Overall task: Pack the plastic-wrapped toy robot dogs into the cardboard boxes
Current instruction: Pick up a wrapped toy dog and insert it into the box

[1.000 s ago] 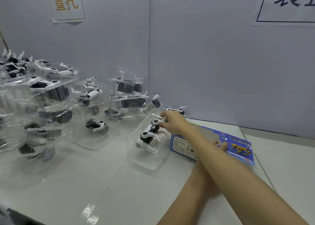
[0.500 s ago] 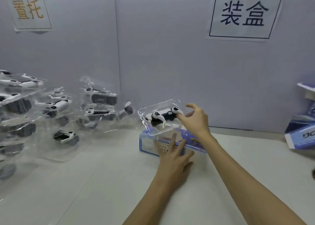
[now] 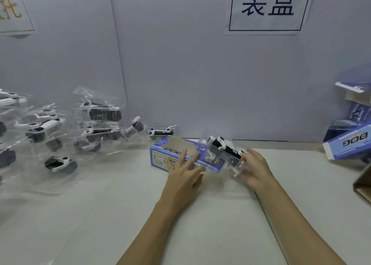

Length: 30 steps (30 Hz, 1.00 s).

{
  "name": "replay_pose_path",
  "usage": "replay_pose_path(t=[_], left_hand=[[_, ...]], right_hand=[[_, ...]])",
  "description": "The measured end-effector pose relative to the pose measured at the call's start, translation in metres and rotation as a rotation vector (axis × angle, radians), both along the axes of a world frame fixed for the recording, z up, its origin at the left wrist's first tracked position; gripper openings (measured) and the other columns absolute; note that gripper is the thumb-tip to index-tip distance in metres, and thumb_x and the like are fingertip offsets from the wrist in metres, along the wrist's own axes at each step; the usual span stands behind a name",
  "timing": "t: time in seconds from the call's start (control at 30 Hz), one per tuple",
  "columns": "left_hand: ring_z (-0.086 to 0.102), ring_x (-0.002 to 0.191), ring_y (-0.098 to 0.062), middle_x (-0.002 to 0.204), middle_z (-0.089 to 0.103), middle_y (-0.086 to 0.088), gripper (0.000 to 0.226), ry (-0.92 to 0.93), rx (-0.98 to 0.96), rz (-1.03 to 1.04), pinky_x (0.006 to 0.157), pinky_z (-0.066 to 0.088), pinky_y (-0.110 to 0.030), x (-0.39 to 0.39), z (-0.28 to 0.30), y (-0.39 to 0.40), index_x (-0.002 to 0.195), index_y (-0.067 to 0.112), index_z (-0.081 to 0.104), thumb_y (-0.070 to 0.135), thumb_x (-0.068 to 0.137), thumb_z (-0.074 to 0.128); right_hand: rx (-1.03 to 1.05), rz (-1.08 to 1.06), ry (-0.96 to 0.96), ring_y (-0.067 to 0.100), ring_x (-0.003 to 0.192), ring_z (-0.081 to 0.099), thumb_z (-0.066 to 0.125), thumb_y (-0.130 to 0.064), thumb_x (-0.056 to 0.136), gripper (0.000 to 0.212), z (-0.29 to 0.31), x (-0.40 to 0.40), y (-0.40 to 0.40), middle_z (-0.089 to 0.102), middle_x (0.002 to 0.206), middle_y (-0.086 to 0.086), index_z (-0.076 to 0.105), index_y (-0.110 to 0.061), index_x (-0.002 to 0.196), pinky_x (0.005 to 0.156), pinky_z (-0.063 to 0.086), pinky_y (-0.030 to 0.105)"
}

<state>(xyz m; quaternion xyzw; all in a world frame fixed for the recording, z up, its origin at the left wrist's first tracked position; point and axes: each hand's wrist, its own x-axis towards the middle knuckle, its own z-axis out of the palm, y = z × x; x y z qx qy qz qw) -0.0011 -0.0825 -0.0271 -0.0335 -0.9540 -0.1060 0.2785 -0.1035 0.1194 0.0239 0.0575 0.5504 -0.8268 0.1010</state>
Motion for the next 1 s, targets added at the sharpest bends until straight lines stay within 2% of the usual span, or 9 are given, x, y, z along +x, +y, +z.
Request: replay_pose_path(t=[0.13,0.2,0.3,0.37,0.43,0.53,0.73,0.9,1.0], left_hand=[[0.019,0.159,-0.035,0.164,0.039,0.000,0.039,0.000,0.025,-0.009,0.111,0.035,-0.068,0.002,0.008,0.000,0.137,0.022,0.065,0.019,0.099,0.055],[0.028,0.155,-0.035,0.160,0.045,0.000,0.049,0.076,0.113,-0.029,0.111,0.037,-0.063,0.006,0.015,0.000,0.144,0.022,0.061,0.017,0.096,0.051],[0.033,0.152,-0.028,0.156,0.047,0.012,0.067,0.160,0.372,-0.017,0.117,0.033,-0.059,0.013,0.025,0.000,0.155,0.027,0.047,0.017,0.088,0.048],[0.036,0.146,-0.025,0.149,0.045,0.021,0.076,0.177,0.479,-0.024,0.119,0.029,-0.056,0.015,0.030,0.000,0.159,0.031,0.039,0.017,0.085,0.047],[0.036,0.142,-0.021,0.145,0.040,0.030,0.080,0.147,0.472,-0.047,0.119,0.026,-0.055,0.015,0.032,0.001,0.162,0.032,0.032,0.018,0.084,0.046],[0.029,0.144,-0.012,0.142,0.029,0.042,0.082,0.032,0.412,-0.082,0.121,0.019,-0.056,0.015,0.027,-0.001,0.163,0.035,0.025,0.013,0.088,0.049],[0.023,0.148,-0.009,0.135,0.023,0.057,0.090,-0.051,0.372,-0.108,0.122,0.014,-0.058,0.018,0.024,-0.011,0.163,0.040,0.017,-0.001,0.093,0.056],[0.026,0.146,-0.009,0.143,0.046,0.027,0.086,-0.016,0.308,-0.057,0.114,0.023,-0.056,0.019,0.022,-0.007,0.164,0.043,0.012,0.019,0.093,0.053],[0.029,0.144,-0.010,0.136,0.051,0.024,0.087,-0.015,0.277,-0.060,0.109,0.025,-0.054,0.019,0.022,-0.005,0.164,0.044,0.009,0.027,0.089,0.048]], right_hand=[[-0.149,0.034,-0.002,0.040,0.084,0.066,0.037,0.014,0.080,0.062,0.002,-0.002,0.016,0.061,0.123,0.018,0.058,-0.016,0.130,0.045,0.049,0.034],[-0.241,0.116,0.002,0.038,0.076,0.066,0.034,0.012,0.079,0.052,0.003,-0.004,0.027,0.059,0.123,0.019,0.059,-0.014,0.117,0.055,0.048,0.035],[-0.345,0.274,-0.023,0.042,0.097,0.065,0.036,0.007,0.088,0.056,-0.004,-0.007,0.044,0.063,0.129,0.024,0.063,-0.010,0.134,0.071,0.054,0.040],[-0.331,0.378,-0.023,0.044,0.114,0.059,0.036,0.009,0.084,0.069,-0.008,-0.008,0.049,0.060,0.143,0.022,0.062,-0.020,0.142,0.074,0.058,0.041],[-0.192,0.434,0.000,0.041,0.111,0.065,0.036,0.012,0.075,0.078,-0.010,-0.007,0.048,0.055,0.149,0.017,0.065,-0.024,0.138,0.074,0.057,0.044],[0.047,0.488,0.055,0.032,0.082,0.072,0.038,0.013,0.071,0.077,-0.009,-0.002,0.040,0.053,0.144,0.017,0.071,-0.027,0.128,0.066,0.058,0.044],[0.073,0.227,0.081,0.028,0.065,0.058,0.043,0.017,0.085,0.066,-0.004,-0.002,0.030,0.062,0.105,0.016,0.070,-0.026,0.127,0.044,0.048,0.033],[0.168,0.095,0.172,0.007,0.055,0.063,0.048,0.020,0.084,0.069,-0.001,0.003,0.028,0.060,0.094,0.007,0.070,-0.028,0.128,0.045,0.043,0.024],[0.158,0.052,0.133,0.030,0.074,0.054,0.045,0.021,0.081,0.073,-0.005,0.001,0.027,0.054,0.091,0.013,0.068,-0.025,0.132,0.060,0.042,0.035]])
